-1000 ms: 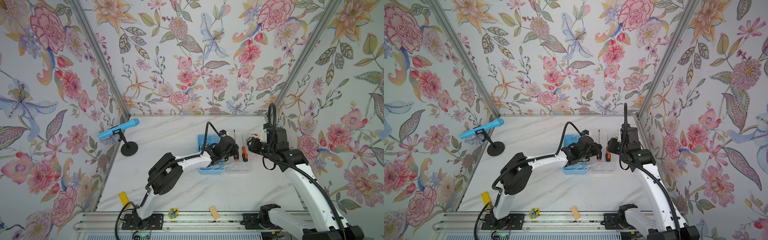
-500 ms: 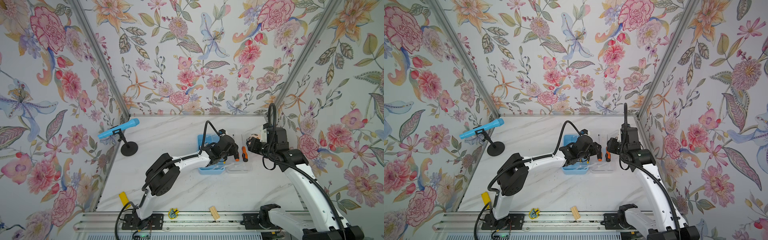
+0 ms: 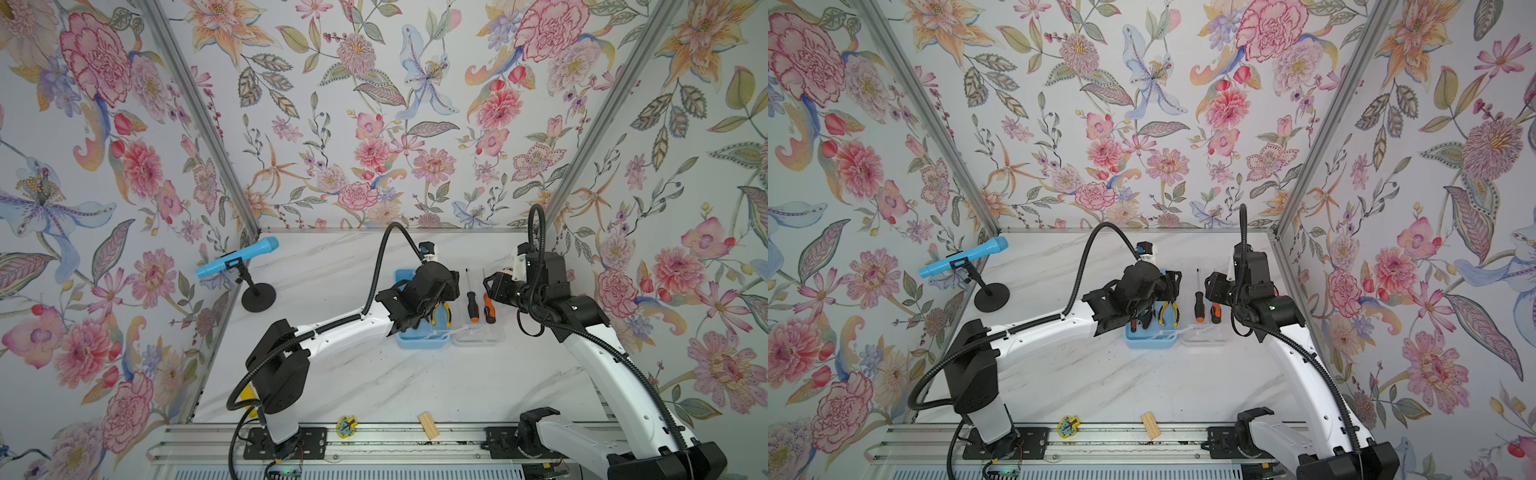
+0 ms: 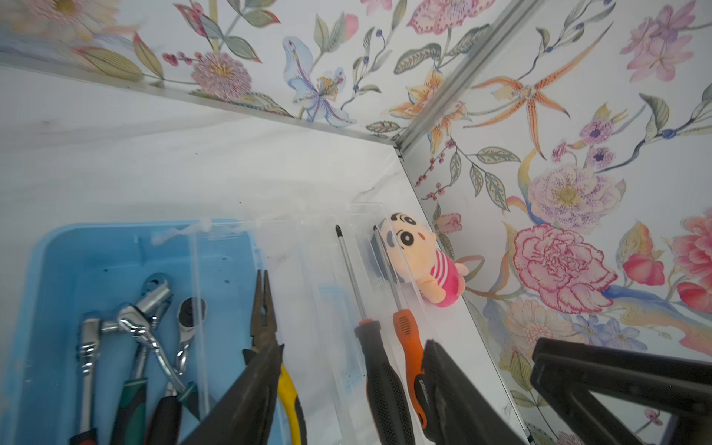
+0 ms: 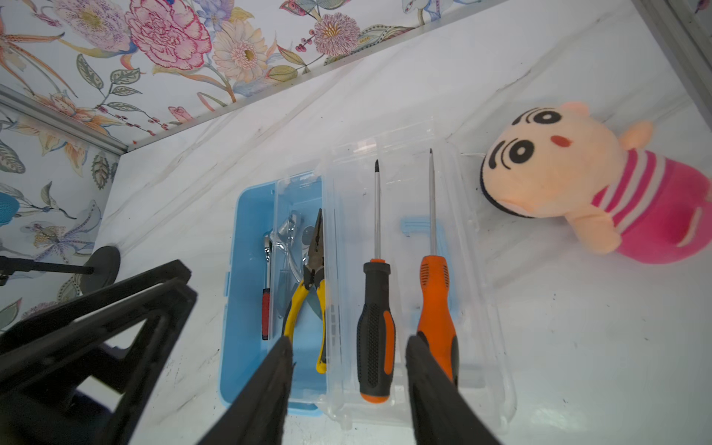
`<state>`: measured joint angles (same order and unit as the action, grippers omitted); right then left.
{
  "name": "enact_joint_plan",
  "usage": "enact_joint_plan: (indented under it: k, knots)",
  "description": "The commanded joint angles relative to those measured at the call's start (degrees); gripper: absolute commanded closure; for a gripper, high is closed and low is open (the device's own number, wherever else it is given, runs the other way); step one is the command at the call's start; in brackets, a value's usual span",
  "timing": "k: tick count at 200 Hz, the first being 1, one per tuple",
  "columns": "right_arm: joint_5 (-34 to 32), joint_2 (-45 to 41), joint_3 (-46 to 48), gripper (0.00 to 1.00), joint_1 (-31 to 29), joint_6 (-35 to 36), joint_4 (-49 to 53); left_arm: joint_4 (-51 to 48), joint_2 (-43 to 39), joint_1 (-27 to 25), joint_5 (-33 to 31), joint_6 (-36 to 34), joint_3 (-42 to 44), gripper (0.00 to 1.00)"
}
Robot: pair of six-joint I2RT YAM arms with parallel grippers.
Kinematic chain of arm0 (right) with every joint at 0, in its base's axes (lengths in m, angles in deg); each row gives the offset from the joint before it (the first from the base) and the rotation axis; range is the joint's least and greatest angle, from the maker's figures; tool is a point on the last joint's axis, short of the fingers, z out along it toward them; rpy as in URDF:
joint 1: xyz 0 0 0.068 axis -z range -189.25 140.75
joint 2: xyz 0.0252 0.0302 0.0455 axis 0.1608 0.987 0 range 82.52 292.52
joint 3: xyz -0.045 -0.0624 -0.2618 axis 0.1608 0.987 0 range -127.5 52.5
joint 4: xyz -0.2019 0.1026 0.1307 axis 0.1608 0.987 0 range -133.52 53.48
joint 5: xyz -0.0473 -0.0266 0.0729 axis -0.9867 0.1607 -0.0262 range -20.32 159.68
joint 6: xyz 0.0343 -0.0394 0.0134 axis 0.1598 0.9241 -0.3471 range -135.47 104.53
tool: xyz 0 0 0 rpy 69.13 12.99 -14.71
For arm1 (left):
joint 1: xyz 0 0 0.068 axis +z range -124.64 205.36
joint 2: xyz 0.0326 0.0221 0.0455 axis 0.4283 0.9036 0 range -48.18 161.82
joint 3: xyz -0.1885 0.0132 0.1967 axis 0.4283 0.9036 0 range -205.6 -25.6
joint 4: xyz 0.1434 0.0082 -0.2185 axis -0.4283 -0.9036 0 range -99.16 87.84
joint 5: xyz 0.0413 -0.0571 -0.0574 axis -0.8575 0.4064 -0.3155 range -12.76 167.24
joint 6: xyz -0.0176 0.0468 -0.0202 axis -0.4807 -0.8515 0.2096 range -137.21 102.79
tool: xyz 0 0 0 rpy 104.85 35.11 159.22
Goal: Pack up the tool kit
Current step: 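Carry the black screwdriver into the clear compartment with left gripper while right gripper withdraws, then open left gripper and raise it from the box while right gripper moves aside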
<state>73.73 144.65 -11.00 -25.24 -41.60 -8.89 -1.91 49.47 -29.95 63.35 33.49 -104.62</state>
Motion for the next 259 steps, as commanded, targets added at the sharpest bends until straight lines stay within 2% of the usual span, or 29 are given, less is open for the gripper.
enact_joint_plan:
  k: [1,12,18,38,47,75,105,119,138,170,180,205,225,238,259]
  knots:
    - [0.85,1.51,1.28,0.49,-3.28,-1.34,-5.44,2.11,-7.28,3.64,-6.64,-7.57,7.58,0.24]
    - [-0.85,2.71,0.90,0.48,-5.84,-1.13,-6.43,2.15,-11.20,5.42,-7.02,-9.41,10.79,0.17]
    - [-1.75,3.52,0.58,0.43,-7.27,-1.06,-6.83,1.49,-12.62,6.30,-7.41,-10.05,12.17,0.15]
    - [-4.20,6.92,-1.26,0.37,-11.62,-0.91,-6.93,-2.94,-16.21,8.99,-10.22,-12.12,15.13,0.08]
    - [-5.20,8.03,-1.83,0.34,-13.22,-0.76,-6.87,-5.28,-17.38,9.87,-12.50,-12.79,16.39,0.07]
    - [-7.84,11.32,-2.38,0.17,-15.99,0.16,-6.93,-7.46,-21.08,12.14,-17.15,-15.83,21.76,0.05]
    - [-9.92,14.97,-3.88,0.00,-18.58,2.04,-7.05,-2.02,-24.61,13.47,-20.20,-23.35,28.46,0.05]
    - [-12.19,16.18,-4.56,0.01,-20.04,3.07,-7.03,0.78,-26.31,13.58,-22.57,-25.72,31.11,0.03]
    - [-14.49,17.71,-5.38,0.01,-20.83,3.61,-7.03,4.77,-28.30,14.66,-22.47,-27.35,33.81,0.01]
    - [-14.82,19.55,-6.55,0.01,-20.82,3.48,-7.12,5.68,-29.69,18.11,-19.36,-24.36,35.33,0.01]
    - [-15.02,19.95,-7.06,0.01,-22.67,3.61,-7.18,5.30,-29.96,19.33,-17.15,-23.18,35.30,0.01]
    - [-15.42,20.97,-8.59,0.01,-23.00,3.43,-5.55,-0.36,-29.77,24.71,-8.91,-16.89,33.45,0.01]
    - [-16.87,20.59,-9.05,0.00,-22.60,2.56,-3.91,-1.07,-29.73,28.89,-1.77,-15.31,33.99,0.01]
    - [-18.59,19.63,-9.33,0.02,-21.58,0.72,-1.47,-0.40,-28.94,30.37,2.93,-14.76,34.36,0.01]
    - [-16.73,14.61,-6.36,0.06,-13.96,-2.31,-0.79,4.53,-26.83,30.52,10.52,-14.97,35.46,0.01]
